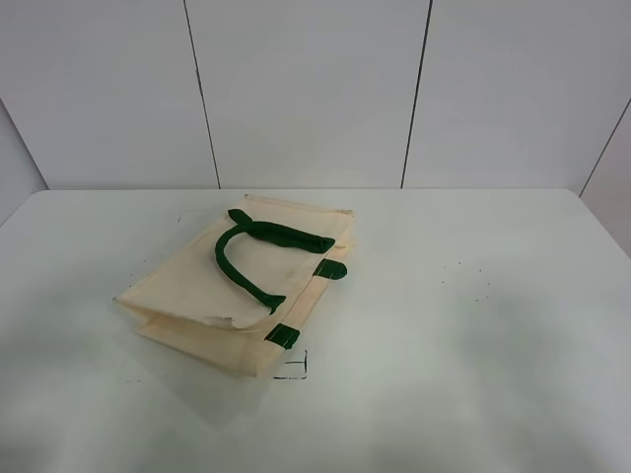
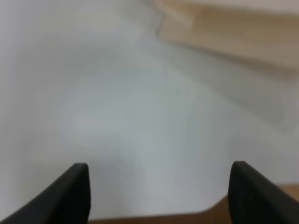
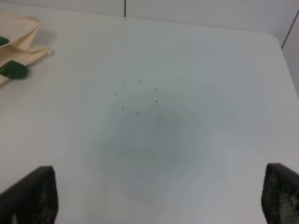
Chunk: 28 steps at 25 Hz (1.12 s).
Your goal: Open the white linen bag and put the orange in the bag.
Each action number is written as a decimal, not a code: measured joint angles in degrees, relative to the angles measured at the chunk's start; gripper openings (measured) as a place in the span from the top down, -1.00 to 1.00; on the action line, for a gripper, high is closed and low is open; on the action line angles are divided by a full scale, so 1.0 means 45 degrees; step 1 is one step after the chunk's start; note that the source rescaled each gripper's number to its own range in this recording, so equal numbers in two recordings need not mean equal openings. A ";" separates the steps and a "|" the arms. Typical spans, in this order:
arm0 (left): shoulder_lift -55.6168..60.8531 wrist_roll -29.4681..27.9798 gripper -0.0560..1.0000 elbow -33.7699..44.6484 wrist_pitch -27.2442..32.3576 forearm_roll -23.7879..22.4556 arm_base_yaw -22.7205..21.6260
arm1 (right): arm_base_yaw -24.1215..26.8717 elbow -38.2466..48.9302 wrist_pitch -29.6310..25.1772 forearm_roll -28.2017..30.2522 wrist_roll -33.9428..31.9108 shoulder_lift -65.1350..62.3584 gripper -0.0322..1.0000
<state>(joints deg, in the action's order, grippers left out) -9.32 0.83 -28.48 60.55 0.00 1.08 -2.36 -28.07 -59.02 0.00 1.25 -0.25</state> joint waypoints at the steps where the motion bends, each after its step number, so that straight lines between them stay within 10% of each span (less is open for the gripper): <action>1: 0.0374 0.0000 -0.66 0.0000 0.0000 0.0000 0.0000 | 0.0000 0.0000 0.0000 0.0000 0.0000 0.0000 -1.00; 28: 0.2102 0.0035 -0.66 0.0000 0.0046 0.0083 0.0000 | 0.0000 0.0000 0.0000 0.0000 0.0000 0.0000 -1.00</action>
<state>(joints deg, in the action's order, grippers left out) 0.14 0.98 -28.48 60.76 0.37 1.08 -2.36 -28.07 -59.02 0.00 1.25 -0.25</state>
